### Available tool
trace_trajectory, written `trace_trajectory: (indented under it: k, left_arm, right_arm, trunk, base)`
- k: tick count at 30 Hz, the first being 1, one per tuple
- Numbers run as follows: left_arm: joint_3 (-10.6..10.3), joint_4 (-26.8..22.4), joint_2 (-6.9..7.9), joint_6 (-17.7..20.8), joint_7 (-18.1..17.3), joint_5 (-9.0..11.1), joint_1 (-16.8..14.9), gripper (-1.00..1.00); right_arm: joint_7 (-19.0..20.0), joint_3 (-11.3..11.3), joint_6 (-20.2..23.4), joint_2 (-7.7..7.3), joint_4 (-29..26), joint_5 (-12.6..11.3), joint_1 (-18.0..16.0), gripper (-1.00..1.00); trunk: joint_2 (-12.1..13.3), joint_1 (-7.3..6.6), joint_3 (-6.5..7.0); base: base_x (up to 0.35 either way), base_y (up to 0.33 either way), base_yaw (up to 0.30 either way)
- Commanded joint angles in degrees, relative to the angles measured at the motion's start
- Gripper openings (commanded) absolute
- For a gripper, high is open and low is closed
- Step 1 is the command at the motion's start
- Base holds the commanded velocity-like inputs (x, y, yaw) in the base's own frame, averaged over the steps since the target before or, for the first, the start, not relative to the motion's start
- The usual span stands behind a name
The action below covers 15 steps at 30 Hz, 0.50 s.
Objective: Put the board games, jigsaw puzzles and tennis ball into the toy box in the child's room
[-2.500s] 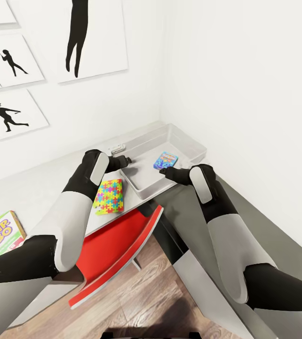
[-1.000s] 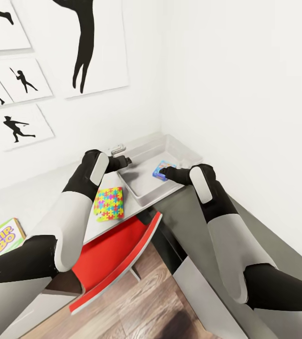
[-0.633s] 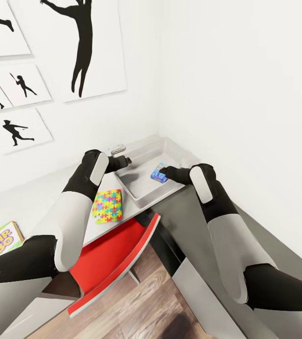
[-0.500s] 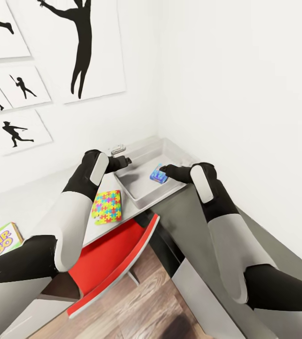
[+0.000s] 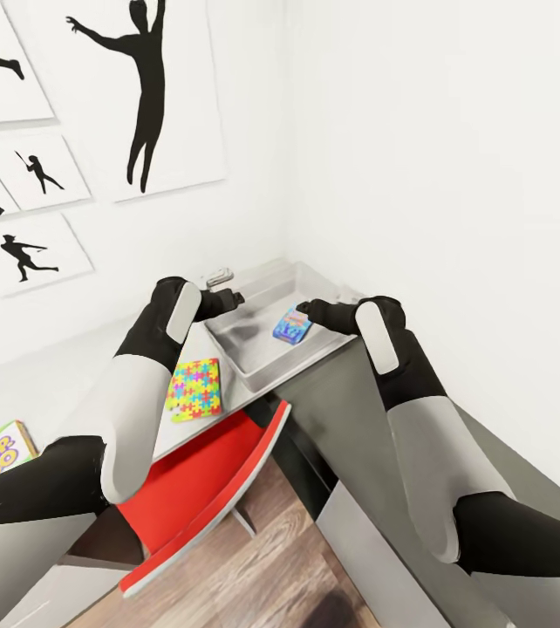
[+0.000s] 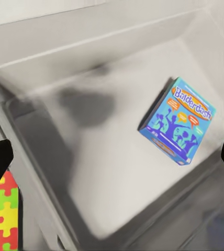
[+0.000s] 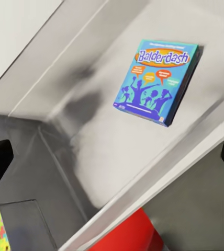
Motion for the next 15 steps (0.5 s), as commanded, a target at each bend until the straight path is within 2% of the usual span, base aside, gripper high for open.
trace_trajectory:
  k: [1, 8, 15]
  left_arm:
    - [0.18, -0.32, -0.05, 0.48, 0.29, 0.61, -0.04, 1.0]
    - [0.14, -3.37, -0.05, 2.93, -1.24, 0.62, 0.03, 1.0]
    - [0.2, -7.76, -0.04, 6.3, -3.92, 0.62, 0.3, 1.0]
  right_arm:
    - [-0.59, 0.05, 0.18, 0.0, -0.17, -0.59, 0.01, 1.0]
    - [-0.59, 0.05, 0.43, 0.0, -2.03, -0.64, 0.5, 1.0]
    - [-0.53, 0.03, 2.21, 0.0, -6.34, -1.21, 1.68, 1.0]
  trunk:
    - [-0.1, 0.04, -0.01]
    - [-0.1, 0.04, 0.63]
    - [-0.1, 0.04, 1.27]
  base:
    - [0.0, 0.0, -0.065]
    - [0.0, 0.0, -0.066]
    - [0.0, 0.0, -0.07]
